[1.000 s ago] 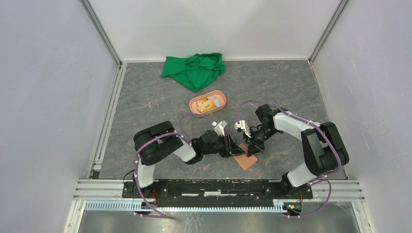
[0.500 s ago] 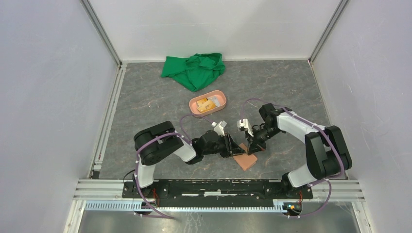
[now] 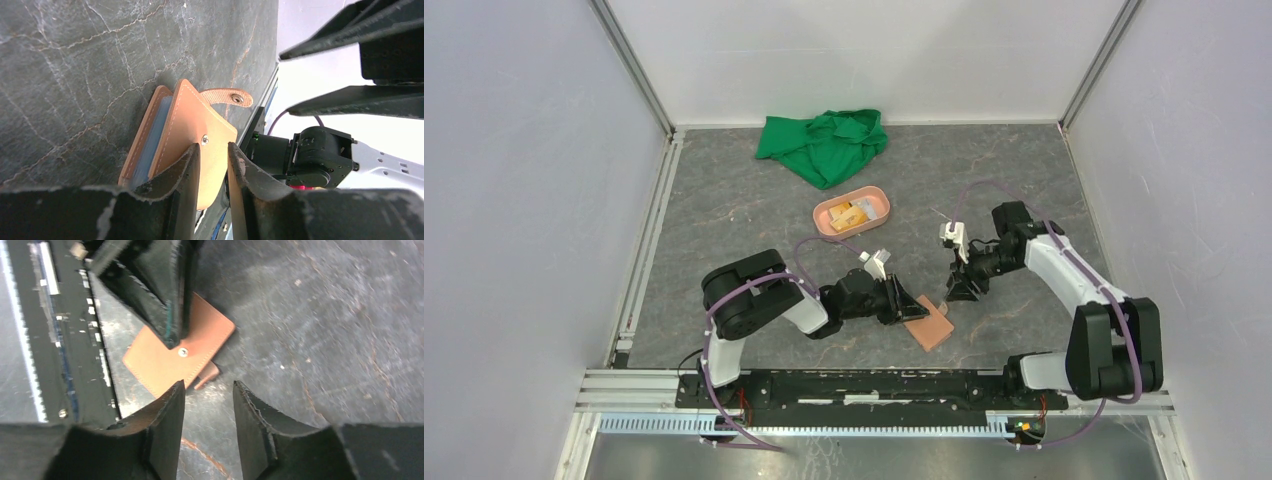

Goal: Put the credit cards into the card holder
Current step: Close the card holder at the center of the board.

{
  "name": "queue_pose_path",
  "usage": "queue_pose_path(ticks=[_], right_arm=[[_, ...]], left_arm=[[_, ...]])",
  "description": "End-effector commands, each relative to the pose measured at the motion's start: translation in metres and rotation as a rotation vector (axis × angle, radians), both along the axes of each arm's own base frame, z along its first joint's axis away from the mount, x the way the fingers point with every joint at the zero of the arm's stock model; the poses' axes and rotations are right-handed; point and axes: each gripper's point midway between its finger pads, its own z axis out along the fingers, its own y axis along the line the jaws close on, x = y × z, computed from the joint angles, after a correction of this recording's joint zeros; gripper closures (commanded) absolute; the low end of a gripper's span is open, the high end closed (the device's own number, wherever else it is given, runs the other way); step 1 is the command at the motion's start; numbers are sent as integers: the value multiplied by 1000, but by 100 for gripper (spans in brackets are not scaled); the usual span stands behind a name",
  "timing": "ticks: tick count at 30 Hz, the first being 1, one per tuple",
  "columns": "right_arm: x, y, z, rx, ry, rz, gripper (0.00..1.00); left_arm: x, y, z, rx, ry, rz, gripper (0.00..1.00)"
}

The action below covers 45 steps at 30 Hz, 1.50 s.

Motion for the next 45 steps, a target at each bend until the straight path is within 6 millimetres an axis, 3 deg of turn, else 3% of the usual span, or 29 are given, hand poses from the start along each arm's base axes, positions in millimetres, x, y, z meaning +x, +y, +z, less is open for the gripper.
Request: queue_pose_path(ticks=[1, 12, 28, 37, 42, 45], right_arm=[[24, -12, -12, -87, -50, -169, 52], [-6, -10, -23, -67, 19, -62, 47], [-5, -8, -34, -79, 52, -49, 50], [-2, -8, -38, -93, 59, -70, 70], [-2, -9, -38, -95, 70, -70, 98], [-3, -6, -33, -78, 66, -60, 100]], left_arm=[[6, 2, -12, 31, 11, 43, 66], [7, 0, -11, 29, 10, 44, 66], [7, 0, -12, 33, 9, 51, 66], [6, -1, -13, 33, 10, 49, 66], [6, -1, -13, 31, 13, 50, 66], [6, -1, -13, 25, 20, 54, 65]])
